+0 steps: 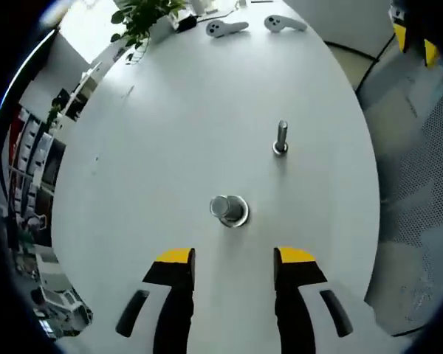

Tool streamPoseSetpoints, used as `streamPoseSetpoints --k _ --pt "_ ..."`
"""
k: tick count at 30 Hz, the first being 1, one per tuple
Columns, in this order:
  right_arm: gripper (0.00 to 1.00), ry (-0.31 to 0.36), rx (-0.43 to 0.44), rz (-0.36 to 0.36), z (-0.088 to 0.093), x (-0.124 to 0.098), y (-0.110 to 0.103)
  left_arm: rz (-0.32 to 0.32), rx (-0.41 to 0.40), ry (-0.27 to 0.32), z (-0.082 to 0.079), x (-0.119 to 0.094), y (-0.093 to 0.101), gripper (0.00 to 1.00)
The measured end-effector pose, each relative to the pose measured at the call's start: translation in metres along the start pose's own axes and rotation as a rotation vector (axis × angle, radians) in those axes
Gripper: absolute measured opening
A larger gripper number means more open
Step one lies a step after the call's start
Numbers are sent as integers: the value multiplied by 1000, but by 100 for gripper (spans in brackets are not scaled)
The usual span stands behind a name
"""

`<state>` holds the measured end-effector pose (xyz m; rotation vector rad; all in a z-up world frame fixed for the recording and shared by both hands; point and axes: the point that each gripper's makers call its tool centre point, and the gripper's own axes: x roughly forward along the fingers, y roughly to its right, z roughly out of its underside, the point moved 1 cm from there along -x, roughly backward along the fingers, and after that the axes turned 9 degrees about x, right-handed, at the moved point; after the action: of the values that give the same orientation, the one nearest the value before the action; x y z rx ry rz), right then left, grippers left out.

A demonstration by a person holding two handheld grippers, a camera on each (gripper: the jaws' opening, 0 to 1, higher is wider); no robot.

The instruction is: Place the washer onto the threaded stud by aligning its center hole with the stud, sliding it down to the base, and recovering from edge contact or off-axis alignment until the washer reaches the visible bottom stop.

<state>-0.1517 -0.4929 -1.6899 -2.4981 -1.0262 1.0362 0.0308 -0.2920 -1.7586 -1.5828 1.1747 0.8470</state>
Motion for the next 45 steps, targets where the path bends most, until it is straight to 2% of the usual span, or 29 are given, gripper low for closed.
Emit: streamPoseSetpoints --k 4,5,6,7,8,9,11,14,15,17,21,22,23,24,26,28,33,36,41,45 --pt "22 -1 5 4 0 0 1 -149 -139 162 -11 -72 -15 42" --pt "22 0 7 6 0 0 1 -192 -173 215 -15 -96 -15 42" --pt "22 1 8 6 0 0 1 -216 -192 240 -17 -111 -13 41" --pt "22 2 9 5 0 -1 0 -276 -223 281 -19 -138 -12 39" --pt "22 1 10 6 1 -1 0 -301 -237 305 -21 -147 -13 39" --pt "22 -3 11 7 1 -1 0 -350 -289 372 -26 -170 -12 38" --pt "23 -27 9 19 5 0 1 -374 -333 456 -31 -203 1 38" --pt "28 -39 3 27 6 0 2 -432 -323 457 -24 -232 23 37" --pt "28 -43 2 27 7 0 2 -465 -357 471 -19 -240 29 37" --pt "28 -59 -7 30 10 0 2 -479 -402 499 -14 -245 42 37" --pt "29 -70 -16 31 11 0 2 -560 -576 586 9 -251 60 38" --pt "29 -73 -20 33 12 0 2 -594 -627 646 12 -255 62 40" --pt "29 -76 -23 33 12 0 2 -607 -655 669 14 -256 62 41" --pt "30 -84 -30 33 13 1 1 -643 -729 715 22 -258 62 45" --pt "32 -115 -51 30 17 2 0 -678 -791 715 35 -256 65 50" --pt "32 -130 -58 27 19 2 0 -704 -802 712 44 -254 69 52" --pt "33 -140 -58 28 20 1 2 -721 -899 736 55 -243 83 64" --pt "33 -160 -41 27 23 1 2 -717 -911 707 54 -227 91 70" --pt "34 -148 -24 23 23 0 2 -649 -958 673 44 -193 107 82" --pt "37 -147 -19 31 22 0 3 -640 -974 675 38 -181 109 92"
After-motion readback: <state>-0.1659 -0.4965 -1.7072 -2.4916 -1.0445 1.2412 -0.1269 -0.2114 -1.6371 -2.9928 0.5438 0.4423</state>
